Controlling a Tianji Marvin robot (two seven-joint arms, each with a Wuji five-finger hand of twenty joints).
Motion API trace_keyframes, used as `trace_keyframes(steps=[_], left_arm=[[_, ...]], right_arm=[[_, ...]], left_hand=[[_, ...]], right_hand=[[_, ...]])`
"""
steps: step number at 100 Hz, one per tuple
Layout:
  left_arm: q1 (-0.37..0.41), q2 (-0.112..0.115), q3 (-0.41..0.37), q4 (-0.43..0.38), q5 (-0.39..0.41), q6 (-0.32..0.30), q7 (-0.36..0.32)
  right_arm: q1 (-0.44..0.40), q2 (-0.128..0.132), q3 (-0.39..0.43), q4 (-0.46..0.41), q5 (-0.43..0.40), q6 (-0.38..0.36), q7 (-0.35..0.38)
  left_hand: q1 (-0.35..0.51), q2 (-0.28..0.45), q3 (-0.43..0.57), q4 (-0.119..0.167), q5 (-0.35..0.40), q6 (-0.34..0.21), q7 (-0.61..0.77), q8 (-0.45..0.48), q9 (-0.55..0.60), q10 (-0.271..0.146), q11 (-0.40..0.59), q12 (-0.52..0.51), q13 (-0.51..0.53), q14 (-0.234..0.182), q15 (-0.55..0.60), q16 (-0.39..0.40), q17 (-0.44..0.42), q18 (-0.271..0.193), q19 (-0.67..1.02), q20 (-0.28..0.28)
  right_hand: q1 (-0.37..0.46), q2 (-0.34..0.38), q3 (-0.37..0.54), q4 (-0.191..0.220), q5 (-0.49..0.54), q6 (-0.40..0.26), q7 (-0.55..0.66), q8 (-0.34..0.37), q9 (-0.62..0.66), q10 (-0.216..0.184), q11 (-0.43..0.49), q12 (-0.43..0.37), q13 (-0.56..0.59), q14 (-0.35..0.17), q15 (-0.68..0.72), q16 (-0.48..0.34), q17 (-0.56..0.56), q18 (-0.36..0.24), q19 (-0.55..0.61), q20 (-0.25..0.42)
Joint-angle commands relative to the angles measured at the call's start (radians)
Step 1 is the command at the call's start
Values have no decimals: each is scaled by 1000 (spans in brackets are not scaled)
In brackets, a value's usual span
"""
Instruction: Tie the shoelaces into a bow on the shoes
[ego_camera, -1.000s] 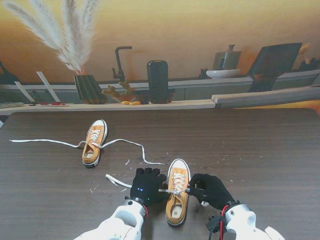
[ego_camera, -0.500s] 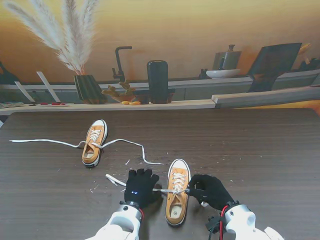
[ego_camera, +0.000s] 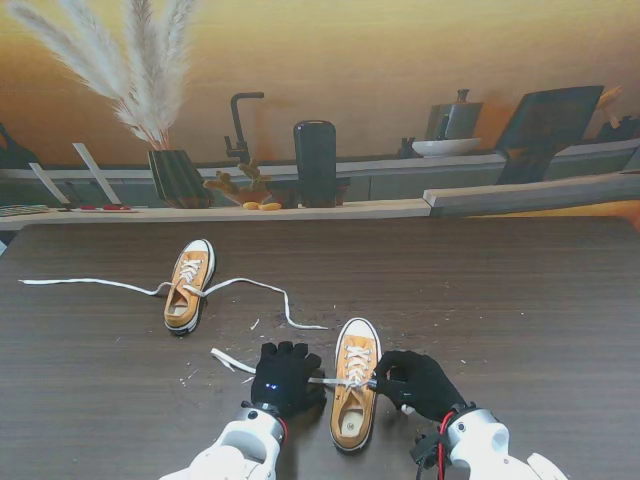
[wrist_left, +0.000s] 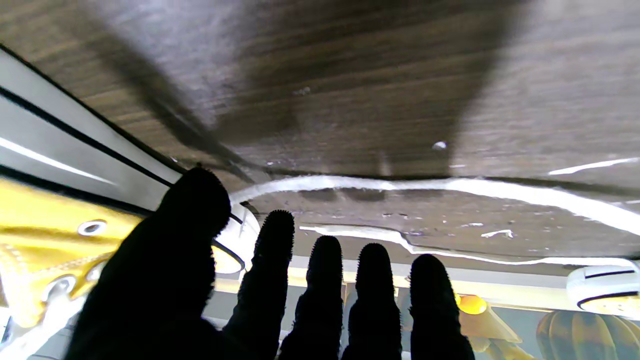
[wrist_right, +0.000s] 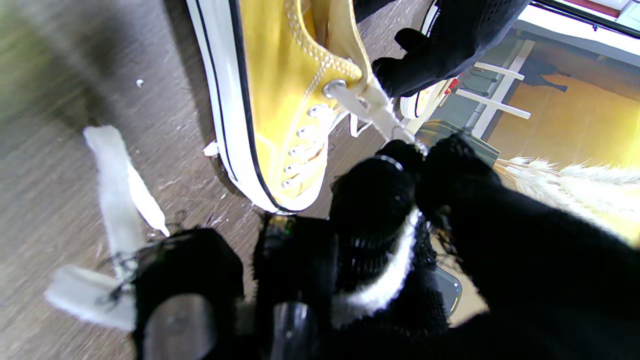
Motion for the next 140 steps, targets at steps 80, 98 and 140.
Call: trace_keyframes(steps=[80,98,140], left_arm=[[-68,-35,42,137,-89,-128,112],[-32,-54,-13,166,-142,-231,219],[41,-125,-108,205,-331,-472,445]], right_arm=[[-5,9,11,4,-2,-19,35],[-3,9,10,4,-3,-20,38],[-5,11,6,-1,-6,-16,43]], left_hand=[[203,205,-106,-118,151,-148,261,113,106,-4,66,34,33,-1,28,12,-13,-29,-21,-56],[71,142,50,-18,85,-79,612,341,155,12,109,43,70,24,-48,-82,-8,-3,-273,-238],[-193,59,298,186,329,74,839,473,493,25,263,73,468,84,24,-139,215,127,-235,-428]], right_hand=[[25,23,-28,18,-17,-43,18,-14,-8,100,0,16,36,-153,31,35,29,21,172,12],[26,25,-28,18,-16,-42,18,-12,-7,101,1,17,36,-146,29,34,29,22,170,12],[26,24,-29,18,-16,-42,16,-12,-5,101,1,17,37,-147,32,32,28,26,160,9]])
